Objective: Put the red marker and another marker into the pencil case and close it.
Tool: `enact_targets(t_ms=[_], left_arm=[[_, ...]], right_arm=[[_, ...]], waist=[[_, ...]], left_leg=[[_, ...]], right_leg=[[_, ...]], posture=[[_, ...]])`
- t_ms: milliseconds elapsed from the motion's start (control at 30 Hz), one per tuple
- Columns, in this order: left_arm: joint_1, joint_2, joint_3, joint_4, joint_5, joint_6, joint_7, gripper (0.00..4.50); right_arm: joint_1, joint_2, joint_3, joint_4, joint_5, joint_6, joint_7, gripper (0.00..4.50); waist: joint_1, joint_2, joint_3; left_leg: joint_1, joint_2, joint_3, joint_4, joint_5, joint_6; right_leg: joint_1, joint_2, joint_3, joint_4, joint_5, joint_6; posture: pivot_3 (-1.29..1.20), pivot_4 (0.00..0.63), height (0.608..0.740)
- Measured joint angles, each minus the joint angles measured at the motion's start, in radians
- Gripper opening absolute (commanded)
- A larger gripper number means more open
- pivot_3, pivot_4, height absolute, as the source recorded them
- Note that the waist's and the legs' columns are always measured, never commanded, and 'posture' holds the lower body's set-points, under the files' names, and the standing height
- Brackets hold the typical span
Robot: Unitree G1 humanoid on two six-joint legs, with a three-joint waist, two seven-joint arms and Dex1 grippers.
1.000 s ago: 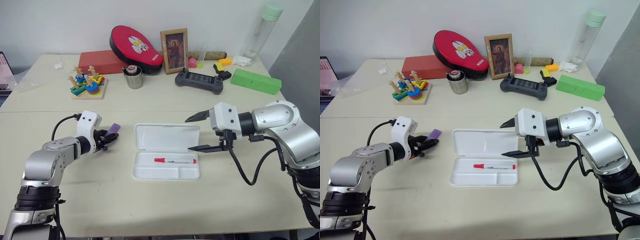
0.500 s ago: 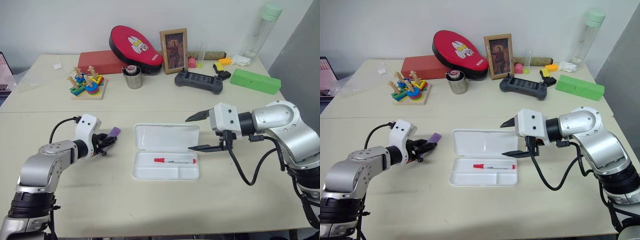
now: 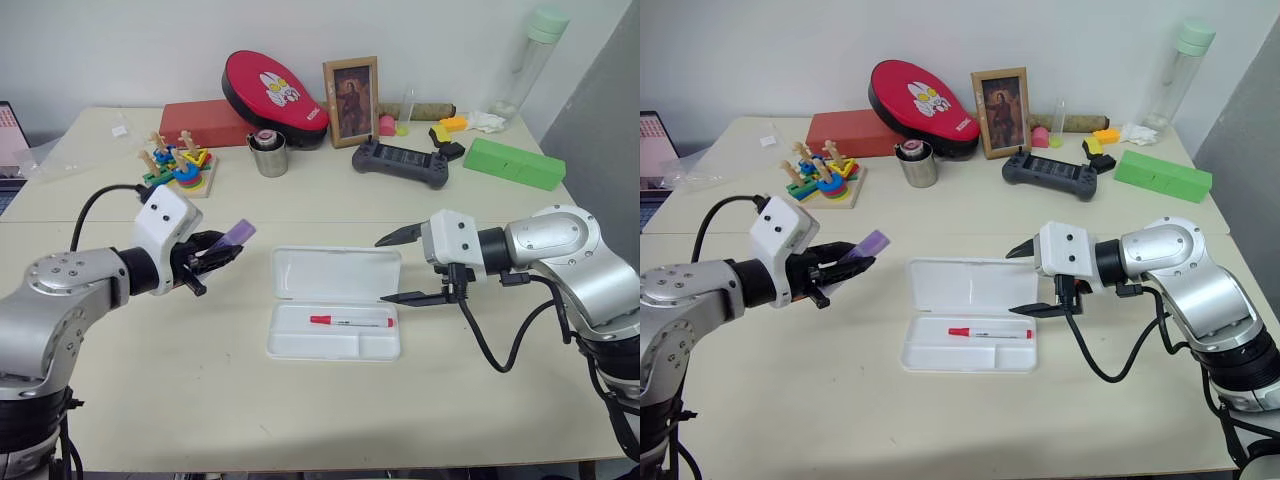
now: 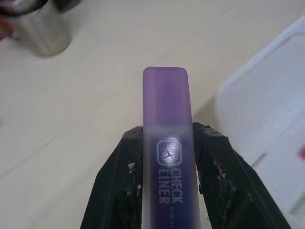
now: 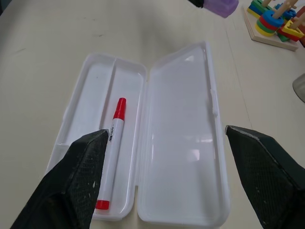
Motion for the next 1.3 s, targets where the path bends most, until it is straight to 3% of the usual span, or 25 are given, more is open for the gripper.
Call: enact_targets(t_ms=[267, 367, 433, 633, 767, 1000, 1300], left_arm=[[0.083, 0.061, 0.006, -0.153, -0.188, -0.022, -0.227, 1.22], [0.111, 0.082, -0.024, -0.159, -0.151, -0.094, -0.277, 1.22], [0.122, 0.073, -0.109, -0.140, -0.085, -0.176, -0.305, 1.22], [0.075, -0.010, -0.350, -0.001, 0.104, -0.367, -0.351, 1.22], [0.034, -0.062, -0.434, 0.062, 0.166, -0.437, -0.374, 1.22], [-0.002, -0.101, -0.509, 0.116, 0.222, -0.481, -0.418, 1.22], [-0.002, -0.132, -0.519, 0.142, 0.276, -0.500, -0.425, 1.22]], right_arm=[[0.000, -0.025, -0.001, 0.028, -0.011, -0.020, 0.004, 4.11], [0.000, -0.025, -0.001, 0.029, -0.011, -0.027, 0.003, 4.11], [-0.001, -0.020, -0.002, 0.033, -0.010, -0.027, 0.002, 4.11], [-0.008, -0.006, -0.002, 0.038, -0.007, -0.026, 0.001, 4.11], [-0.010, -0.004, -0.003, 0.038, -0.002, -0.025, 0.001, 4.11], [-0.010, -0.005, -0.003, 0.035, 0.005, -0.017, -0.004, 4.11], [-0.009, -0.006, -0.011, 0.025, 0.009, -0.014, -0.016, 4.11]], waist=[[-0.004, 0.000, 0.000], [-0.004, 0.000, 0.000], [-0.003, 0.000, 0.000], [0.001, 0.000, 0.000], [0.003, 0.000, 0.000], [0.002, 0.000, 0.000], [0.002, 0.000, 0.000]], left_leg=[[0.000, 0.000, 0.000, 0.000, 0.000, 0.000], [0.000, 0.000, 0.001, 0.000, 0.000, 0.000], [0.000, 0.000, 0.000, 0.000, 0.000, 0.000], [0.000, 0.000, 0.000, 0.000, 0.000, 0.000], [0.000, 0.000, 0.000, 0.000, 0.000, 0.000], [0.000, 0.000, 0.000, 0.000, 0.000, 0.000], [0.000, 0.000, 0.000, 0.000, 0.000, 0.000]], right_leg=[[-0.001, 0.000, 0.000, 0.000, 0.000, 0.000], [0.000, 0.000, 0.000, 0.000, 0.000, 0.000], [0.000, 0.000, 0.000, 0.000, 0.000, 0.000], [0.000, 0.000, 0.000, 0.000, 0.000, 0.000], [-0.001, 0.000, 0.000, 0.000, 0.000, 0.000], [0.000, 0.000, 0.000, 0.000, 0.000, 0.000], [0.000, 0.000, 0.000, 0.000, 0.000, 0.000]], posture=[[0.00, 0.150, 0.740], [0.00, 0.150, 0.740], [0.00, 0.150, 0.740], [0.00, 0.150, 0.740], [0.00, 0.150, 0.740], [0.00, 0.150, 0.740], [0.00, 0.150, 0.740]])
